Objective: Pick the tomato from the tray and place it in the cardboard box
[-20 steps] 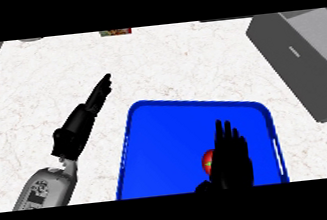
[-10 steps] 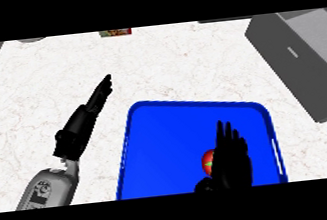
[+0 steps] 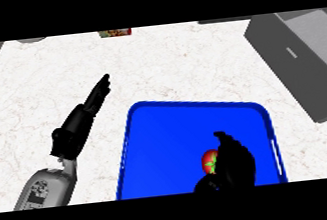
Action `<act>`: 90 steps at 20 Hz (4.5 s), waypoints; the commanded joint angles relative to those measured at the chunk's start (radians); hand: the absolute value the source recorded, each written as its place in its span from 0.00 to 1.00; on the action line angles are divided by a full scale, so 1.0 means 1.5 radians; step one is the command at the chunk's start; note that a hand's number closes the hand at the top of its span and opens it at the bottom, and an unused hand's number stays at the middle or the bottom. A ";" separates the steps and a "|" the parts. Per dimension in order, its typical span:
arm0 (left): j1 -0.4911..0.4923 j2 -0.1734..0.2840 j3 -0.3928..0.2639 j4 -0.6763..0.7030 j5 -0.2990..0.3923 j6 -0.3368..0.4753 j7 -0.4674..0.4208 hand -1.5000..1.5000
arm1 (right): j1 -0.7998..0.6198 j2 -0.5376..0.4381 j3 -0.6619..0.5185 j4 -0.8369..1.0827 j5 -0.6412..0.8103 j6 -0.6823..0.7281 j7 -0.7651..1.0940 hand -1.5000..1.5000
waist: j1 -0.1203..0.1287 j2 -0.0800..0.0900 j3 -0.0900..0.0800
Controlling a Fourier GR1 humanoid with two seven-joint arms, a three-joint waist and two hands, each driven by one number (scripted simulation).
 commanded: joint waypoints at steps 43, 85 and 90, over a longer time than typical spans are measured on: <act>0.044 -0.017 0.011 -0.022 -0.035 -0.009 -0.013 0.50 | 0.142 -0.835 -0.716 0.087 -0.883 0.222 -1.252 1.00 | -0.011 0.006 0.004; -0.018 -0.055 0.054 0.012 -0.056 -0.078 -0.002 0.50 | -0.607 -0.549 -0.412 0.822 -0.461 0.201 -1.154 0.00 | 0.033 0.019 0.005; 0.019 -0.081 0.022 -0.013 -0.076 -0.062 -0.007 0.50 | -0.603 -0.540 -0.448 0.879 -0.483 0.216 -1.238 0.00 | 0.029 0.016 0.006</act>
